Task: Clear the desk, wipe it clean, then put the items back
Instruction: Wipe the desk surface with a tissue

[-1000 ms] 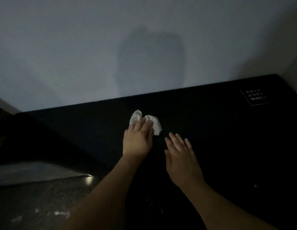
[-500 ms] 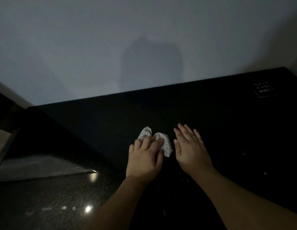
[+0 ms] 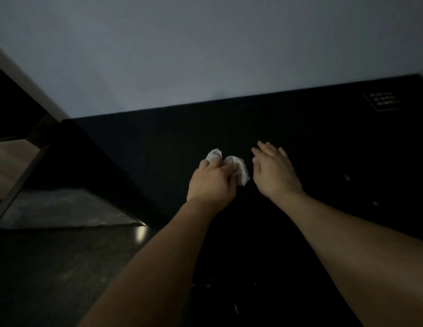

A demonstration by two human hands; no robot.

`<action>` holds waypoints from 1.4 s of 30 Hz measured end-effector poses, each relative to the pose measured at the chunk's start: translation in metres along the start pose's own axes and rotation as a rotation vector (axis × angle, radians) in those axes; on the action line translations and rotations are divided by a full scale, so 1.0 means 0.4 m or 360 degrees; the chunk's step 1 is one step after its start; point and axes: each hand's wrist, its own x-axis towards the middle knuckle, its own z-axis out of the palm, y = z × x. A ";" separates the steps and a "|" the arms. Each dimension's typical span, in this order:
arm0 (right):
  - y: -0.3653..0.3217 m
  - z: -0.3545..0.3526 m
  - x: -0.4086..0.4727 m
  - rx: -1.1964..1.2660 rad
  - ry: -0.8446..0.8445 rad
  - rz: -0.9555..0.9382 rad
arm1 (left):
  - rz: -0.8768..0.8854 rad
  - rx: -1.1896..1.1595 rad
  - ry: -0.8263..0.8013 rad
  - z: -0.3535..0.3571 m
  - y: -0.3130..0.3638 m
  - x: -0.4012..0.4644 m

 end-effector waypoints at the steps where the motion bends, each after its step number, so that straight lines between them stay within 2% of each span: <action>1: 0.000 -0.002 -0.001 0.0026 0.0029 0.0008 | 0.0000 -0.0030 -0.0074 -0.007 0.009 -0.024; 5: -0.014 -0.018 -0.017 -0.0158 -0.0064 0.0002 | 0.0097 -0.0079 -0.0366 -0.026 0.046 -0.174; 8: -0.024 -0.055 -0.062 -0.0300 -0.0238 0.0025 | 0.0158 -0.0068 -0.0406 -0.027 0.085 -0.337; 10: -0.024 -0.080 -0.115 -0.0260 -0.0376 0.0064 | 0.0017 -0.0208 -0.0458 -0.047 0.129 -0.454; 12: -0.018 -0.109 -0.169 -0.0230 -0.0525 0.0043 | -0.0132 -0.0323 -0.0689 -0.084 0.176 -0.554; 14: -0.006 -0.150 -0.208 -0.0215 -0.0696 0.0037 | -0.0168 -0.0246 -0.1002 -0.124 0.202 -0.600; 15: -0.003 -0.173 -0.222 -0.0169 -0.0787 0.0068 | -0.0196 -0.0239 -0.1071 -0.147 0.207 -0.601; 16: 0.001 -0.195 -0.234 -0.0097 -0.0856 0.0115 | -0.0192 -0.0229 -0.1058 -0.168 0.208 -0.587; 18: 0.009 -0.231 -0.249 0.0039 -0.0846 0.0209 | -0.0249 -0.0263 -0.0852 -0.203 0.197 -0.525; 20: 0.019 -0.247 -0.239 0.0132 -0.0693 0.0242 | -0.0352 -0.0362 -0.0652 -0.247 0.173 -0.433; 25: 0.056 -0.244 -0.126 0.0159 -0.0316 0.0200 | -0.0313 -0.0446 -0.0353 -0.300 0.086 -0.191; 29: 0.111 -0.189 -0.014 0.0062 -0.0230 0.0102 | -0.0365 -0.0475 -0.0009 -0.230 0.023 0.002; 33: 0.161 -0.140 0.101 -0.0056 -0.0244 0.0145 | -0.0489 -0.0594 0.0020 -0.126 0.005 0.189; 36: 0.188 -0.106 0.137 -0.0012 -0.0122 0.0242 | -0.0384 -0.0631 0.0119 -0.073 0.020 0.341; 39: 0.198 -0.086 0.132 0.0004 -0.0041 0.0213 | -0.0353 -0.0617 0.0215 -0.033 0.035 0.479; 42: 0.208 -0.081 0.132 0.0027 0.0009 0.0149 | -0.0378 -0.0505 0.0137 0.006 0.051 0.591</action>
